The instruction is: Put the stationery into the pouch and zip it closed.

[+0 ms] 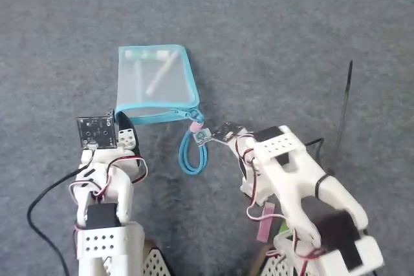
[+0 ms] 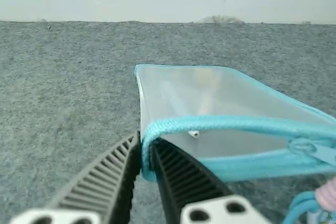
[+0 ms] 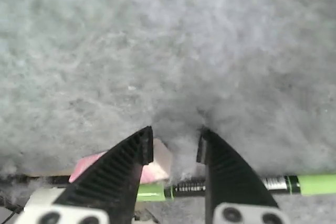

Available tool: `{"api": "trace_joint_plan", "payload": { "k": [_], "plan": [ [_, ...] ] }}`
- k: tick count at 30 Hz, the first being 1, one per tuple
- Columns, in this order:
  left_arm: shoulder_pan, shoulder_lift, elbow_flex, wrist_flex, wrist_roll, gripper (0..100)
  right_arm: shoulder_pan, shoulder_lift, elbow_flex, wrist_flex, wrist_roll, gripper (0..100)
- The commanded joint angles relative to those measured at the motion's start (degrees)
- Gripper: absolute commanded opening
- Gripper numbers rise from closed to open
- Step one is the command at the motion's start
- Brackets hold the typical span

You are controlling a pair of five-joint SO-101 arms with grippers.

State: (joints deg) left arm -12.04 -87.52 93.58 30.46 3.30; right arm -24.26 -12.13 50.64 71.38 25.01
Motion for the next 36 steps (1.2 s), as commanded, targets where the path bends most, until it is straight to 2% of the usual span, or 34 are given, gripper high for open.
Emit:
{"api": "trace_joint_plan", "payload": {
  "k": [1,4,8,11,14,19,24,28,32,36],
  "plan": [
    [0.4,-0.9,-3.8,-2.1,0.5,1,1.1,-8.0,-0.8,3.8,1.0,16.2],
    [0.4,-0.9,-3.8,-2.1,0.5,1,2.7,-12.1,-0.8,5.6,0.4,15.9],
    [0.4,-0.9,-3.8,-2.1,0.5,1,11.1,-15.3,-0.8,6.1,1.4,15.8],
    [0.4,-0.9,-3.8,-2.1,0.5,1,12.7,-15.9,-0.8,12.2,8.6,16.2],
    [0.5,-0.9,-3.8,-2.2,0.5,1,9.2,-16.0,-0.7,17.0,15.6,16.2],
    [0.4,-0.9,-3.9,-2.1,0.5,1,2.0,-16.0,0.8,14.6,26.3,16.2],
    [0.4,-0.6,-3.9,-2.1,0.5,1,-5.6,-16.3,5.0,13.8,45.3,16.2],
    [0.4,-0.5,-3.9,-2.1,0.5,1,-8.8,-16.4,7.8,8.0,46.6,17.0],
    [0.4,-0.8,-3.9,-2.1,0.5,1,-11.5,-16.4,12.0,2.8,51.6,23.0],
    [0.5,-0.9,-3.9,-2.4,0.5,1,-11.8,-16.2,13.9,-0.8,51.8,23.6]
  ]
}}
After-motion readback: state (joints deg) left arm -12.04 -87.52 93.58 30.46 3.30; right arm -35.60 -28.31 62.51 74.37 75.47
